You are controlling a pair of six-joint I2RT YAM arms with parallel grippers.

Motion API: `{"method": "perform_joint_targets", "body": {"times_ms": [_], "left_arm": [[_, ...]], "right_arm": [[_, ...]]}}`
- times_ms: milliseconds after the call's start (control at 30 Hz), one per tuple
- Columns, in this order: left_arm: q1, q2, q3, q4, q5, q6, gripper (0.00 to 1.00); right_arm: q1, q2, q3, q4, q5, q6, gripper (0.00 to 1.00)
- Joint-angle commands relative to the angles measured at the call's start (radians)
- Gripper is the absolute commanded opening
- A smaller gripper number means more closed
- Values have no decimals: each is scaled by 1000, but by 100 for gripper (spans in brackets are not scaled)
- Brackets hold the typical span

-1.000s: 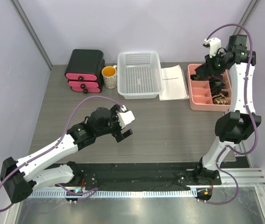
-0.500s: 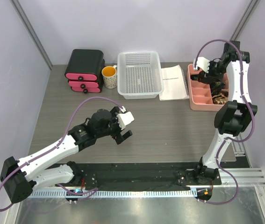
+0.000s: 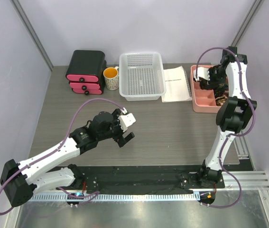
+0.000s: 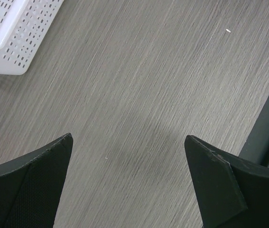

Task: Roll the ties
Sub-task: Place the tie in the storage box.

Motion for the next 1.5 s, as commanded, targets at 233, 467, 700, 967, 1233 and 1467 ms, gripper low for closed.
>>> {"method": "perform_joint_targets", "body": {"times_ms": [233, 467, 700, 967, 1233, 1467], "left_arm": [[4, -1, -10, 50, -12, -29, 100], [5, -10, -21, 47, -18, -42, 100], [5, -24, -38, 45, -22, -45, 100], [5, -26, -48, 47, -17, -42, 100], [5, -21, -55, 47, -12, -48, 100], [5, -15, -56, 45, -17, -53, 100]], "right_arm": [[20, 55, 82, 30, 14, -43, 1], [43, 103, 100, 68, 47, -20, 1], [51, 132, 107, 83, 68, -20, 1], [59, 159, 88, 89, 89, -19, 1], [66, 184, 78, 142, 103, 9, 1], [79, 189, 35, 191, 131, 30, 19]]}}
